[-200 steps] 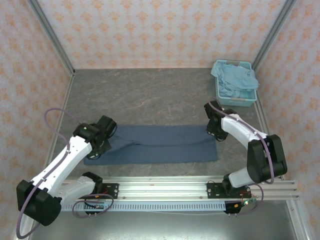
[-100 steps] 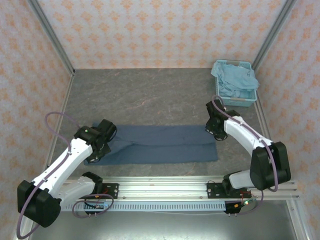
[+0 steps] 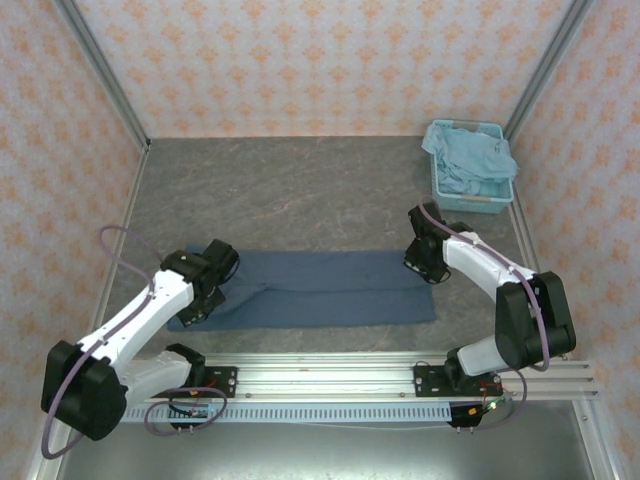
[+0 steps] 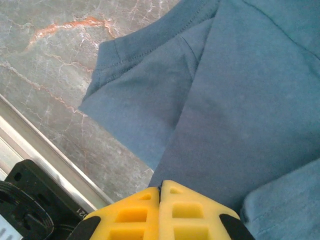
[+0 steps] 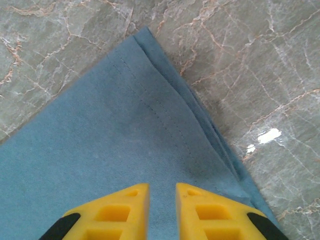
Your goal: Fold and stack the t-shirts
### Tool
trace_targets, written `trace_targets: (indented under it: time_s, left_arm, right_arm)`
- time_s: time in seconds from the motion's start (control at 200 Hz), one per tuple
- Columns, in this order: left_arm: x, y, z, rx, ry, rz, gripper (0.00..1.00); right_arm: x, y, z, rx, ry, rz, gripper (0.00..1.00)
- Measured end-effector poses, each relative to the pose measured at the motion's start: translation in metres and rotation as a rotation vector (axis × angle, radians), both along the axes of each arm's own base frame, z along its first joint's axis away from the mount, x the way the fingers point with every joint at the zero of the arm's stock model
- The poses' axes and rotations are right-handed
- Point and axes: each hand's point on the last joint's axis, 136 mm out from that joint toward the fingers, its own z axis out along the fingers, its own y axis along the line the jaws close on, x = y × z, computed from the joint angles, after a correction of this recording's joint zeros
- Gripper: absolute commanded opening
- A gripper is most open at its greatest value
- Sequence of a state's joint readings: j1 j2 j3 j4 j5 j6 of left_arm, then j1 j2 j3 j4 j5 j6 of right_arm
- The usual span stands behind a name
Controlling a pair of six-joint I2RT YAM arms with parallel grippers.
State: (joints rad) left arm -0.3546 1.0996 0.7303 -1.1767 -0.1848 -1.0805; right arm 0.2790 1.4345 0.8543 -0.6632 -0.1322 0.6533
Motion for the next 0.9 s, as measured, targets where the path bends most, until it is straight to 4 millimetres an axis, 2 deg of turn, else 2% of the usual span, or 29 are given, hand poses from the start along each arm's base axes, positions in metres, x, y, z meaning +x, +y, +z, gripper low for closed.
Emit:
trace_targets:
  time_s: [0.245, 0.405, 0.651, 0.896]
  left_arm:
    - [0.004, 0.016, -0.020, 0.080, 0.054, 0.112, 0.00]
    - [0.006, 0.027, -0.024, 0.096, 0.052, 0.181, 0.00]
    - [0.011, 0.034, -0.036, 0.145, 0.114, 0.190, 0.00]
    - [0.028, 0.045, -0.041, 0.200, 0.141, 0.193, 0.00]
  right_arm:
    - [0.000, 0.001, 0.000, 0.004, -0.001, 0.008, 0.20]
    - [0.000, 0.001, 0.000, 0.003, 0.000, 0.017, 0.20]
    - [0.000, 0.001, 0.000, 0.000, 0.000, 0.027, 0.19]
    - [0.000, 0.001, 0.000, -0.001, 0.000, 0.030, 0.19]
